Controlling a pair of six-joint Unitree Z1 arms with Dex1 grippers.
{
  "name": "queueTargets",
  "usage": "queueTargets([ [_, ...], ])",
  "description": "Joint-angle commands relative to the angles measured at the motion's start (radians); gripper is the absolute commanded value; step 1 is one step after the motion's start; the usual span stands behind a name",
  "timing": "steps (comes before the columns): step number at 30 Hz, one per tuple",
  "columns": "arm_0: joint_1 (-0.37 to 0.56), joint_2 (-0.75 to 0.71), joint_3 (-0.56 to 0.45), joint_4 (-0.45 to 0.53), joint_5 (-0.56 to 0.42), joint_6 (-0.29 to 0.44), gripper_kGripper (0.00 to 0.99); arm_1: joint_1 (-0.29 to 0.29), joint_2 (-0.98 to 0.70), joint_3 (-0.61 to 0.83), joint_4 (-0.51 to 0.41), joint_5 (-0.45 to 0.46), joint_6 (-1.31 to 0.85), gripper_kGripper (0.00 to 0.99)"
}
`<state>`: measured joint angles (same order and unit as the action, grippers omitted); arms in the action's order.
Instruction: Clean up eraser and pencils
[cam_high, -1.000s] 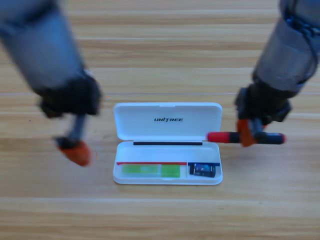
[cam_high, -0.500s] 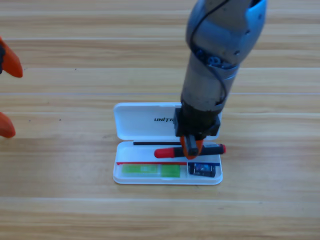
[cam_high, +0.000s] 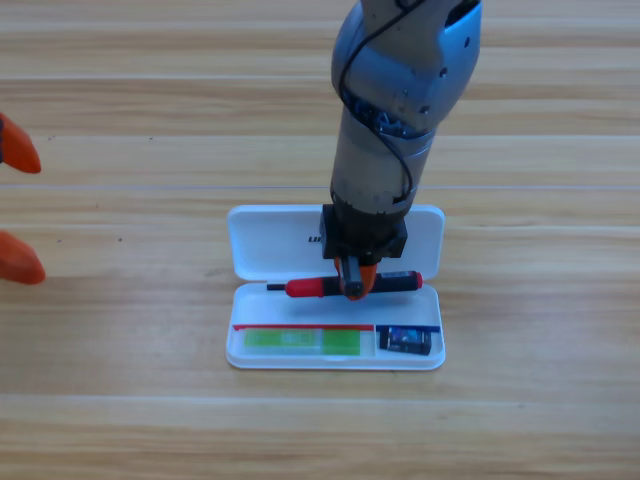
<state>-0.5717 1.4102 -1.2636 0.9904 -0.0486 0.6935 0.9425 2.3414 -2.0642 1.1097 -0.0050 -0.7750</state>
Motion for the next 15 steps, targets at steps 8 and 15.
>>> queueTargets([
  [8, 0.021, -0.031, 0.044, -0.026, -0.011, -0.011, 0.99, 0.018, 0.068, -0.004, 0.021, -0.015, 0.028, 0.746],
  [15, 0.021, -0.031, 0.055, -0.03, -0.013, -0.009, 0.99, 0.018, 0.009, 0.015, 0.05, 0.025, 0.028, 0.968],
])
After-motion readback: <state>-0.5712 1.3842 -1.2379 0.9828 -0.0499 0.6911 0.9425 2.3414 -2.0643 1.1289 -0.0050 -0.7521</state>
